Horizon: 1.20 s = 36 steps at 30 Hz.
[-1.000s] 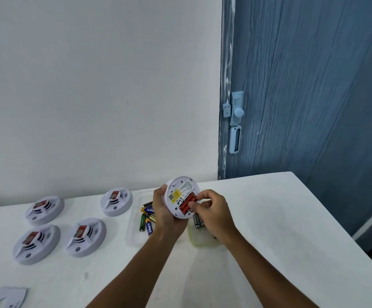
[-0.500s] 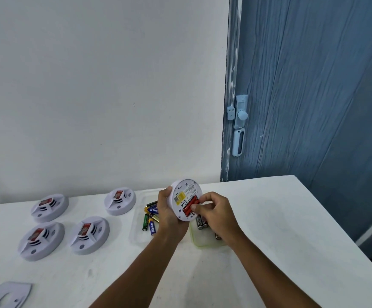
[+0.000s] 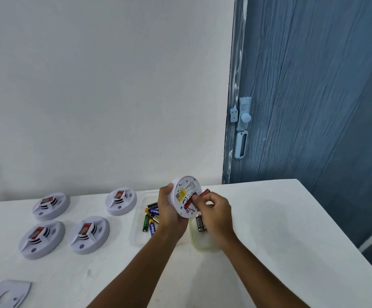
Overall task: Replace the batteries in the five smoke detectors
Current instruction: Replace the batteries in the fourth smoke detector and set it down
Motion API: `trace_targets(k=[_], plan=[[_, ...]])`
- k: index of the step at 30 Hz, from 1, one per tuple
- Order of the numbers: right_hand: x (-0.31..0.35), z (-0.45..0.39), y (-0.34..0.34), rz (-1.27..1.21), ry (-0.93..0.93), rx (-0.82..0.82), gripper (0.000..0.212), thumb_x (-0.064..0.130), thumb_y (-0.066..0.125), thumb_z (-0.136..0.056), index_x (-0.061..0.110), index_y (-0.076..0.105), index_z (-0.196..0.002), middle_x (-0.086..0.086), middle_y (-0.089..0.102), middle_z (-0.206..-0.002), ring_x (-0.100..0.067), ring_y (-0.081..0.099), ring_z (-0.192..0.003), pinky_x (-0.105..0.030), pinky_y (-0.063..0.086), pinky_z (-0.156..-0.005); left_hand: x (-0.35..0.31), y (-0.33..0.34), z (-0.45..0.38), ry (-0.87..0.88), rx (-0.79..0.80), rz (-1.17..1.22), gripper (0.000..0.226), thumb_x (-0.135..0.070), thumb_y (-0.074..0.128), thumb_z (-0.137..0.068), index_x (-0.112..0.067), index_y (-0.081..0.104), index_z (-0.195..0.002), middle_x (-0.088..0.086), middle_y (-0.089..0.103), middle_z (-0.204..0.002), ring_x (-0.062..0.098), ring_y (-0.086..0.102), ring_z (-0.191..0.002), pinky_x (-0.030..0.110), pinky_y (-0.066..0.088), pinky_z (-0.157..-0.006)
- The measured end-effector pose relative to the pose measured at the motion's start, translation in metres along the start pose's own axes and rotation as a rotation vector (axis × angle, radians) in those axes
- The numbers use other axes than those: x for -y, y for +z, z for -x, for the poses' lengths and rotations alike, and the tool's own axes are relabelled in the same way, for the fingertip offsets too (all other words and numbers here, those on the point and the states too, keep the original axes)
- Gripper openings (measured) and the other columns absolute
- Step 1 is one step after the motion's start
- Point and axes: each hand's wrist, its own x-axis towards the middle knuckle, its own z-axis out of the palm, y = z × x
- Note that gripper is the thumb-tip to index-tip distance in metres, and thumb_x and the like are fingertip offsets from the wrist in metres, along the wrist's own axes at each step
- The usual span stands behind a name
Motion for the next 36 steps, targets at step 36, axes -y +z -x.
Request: trace_targets(k=[36], plan=[[0.027,-0.014,0.006,0.262,-0.38,0.265,0.016,0.013,0.073,-0.079,0.017,0.067,-0.093,0.006,0.058,-0.105,-0.006,0.055,-0.095,-0.014,0.044,-0.072,-0.038,-0.018,0.006,-0.054,-0.019,0.181,0.044,-0.044,0.043,-0.088,-0.008,0.068,-0.1,0.017,0.068,-0.097,0.031,0.059,-0.094,0.042,0.041,-0.096]])
